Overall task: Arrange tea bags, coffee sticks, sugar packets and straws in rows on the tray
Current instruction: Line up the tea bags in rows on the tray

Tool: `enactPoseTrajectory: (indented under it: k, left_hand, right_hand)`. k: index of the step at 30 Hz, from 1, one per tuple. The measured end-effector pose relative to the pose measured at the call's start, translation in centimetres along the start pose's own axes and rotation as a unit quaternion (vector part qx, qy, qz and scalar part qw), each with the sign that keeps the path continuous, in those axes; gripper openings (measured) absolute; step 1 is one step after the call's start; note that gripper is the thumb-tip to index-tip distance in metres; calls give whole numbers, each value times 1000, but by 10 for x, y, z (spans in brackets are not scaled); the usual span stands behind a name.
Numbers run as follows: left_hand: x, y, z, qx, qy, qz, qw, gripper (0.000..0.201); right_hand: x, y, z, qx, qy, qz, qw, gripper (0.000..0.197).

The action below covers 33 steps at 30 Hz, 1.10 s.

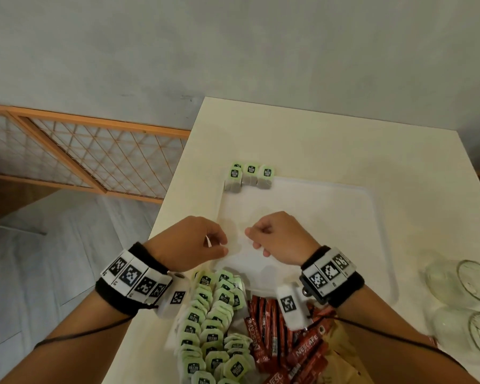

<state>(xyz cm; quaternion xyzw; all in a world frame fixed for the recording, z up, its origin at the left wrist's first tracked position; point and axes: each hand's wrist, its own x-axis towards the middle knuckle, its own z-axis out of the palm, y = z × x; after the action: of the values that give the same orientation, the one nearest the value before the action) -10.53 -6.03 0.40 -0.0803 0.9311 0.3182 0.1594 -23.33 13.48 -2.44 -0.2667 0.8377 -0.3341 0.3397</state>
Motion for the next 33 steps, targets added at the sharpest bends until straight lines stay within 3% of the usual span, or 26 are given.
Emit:
enactPoseTrajectory:
  k: [8, 17, 25, 30, 33]
  left_hand:
    - [-20, 7, 26, 73, -64, -17, 995, 36]
    - [-21, 16, 28, 61, -87, -37, 994, 11]
    - [-25, 11, 17, -42, -61, -47, 996, 14]
    - [-26, 9, 12, -121, -16, -38, 992, 20]
    - [-24, 10, 11, -174, -21, -38, 984, 20]
  right_hand:
    - [-56, 19, 39, 29, -61, -1, 998, 32]
    - [-64, 16, 55, 35, -90, -2, 995, 27]
    - [-69, 17, 46, 54, -90, -15, 994, 33]
    - [-73, 15, 34, 64, -79, -32, 994, 24]
    - [-77, 14, 24, 82, -70, -39, 993, 22]
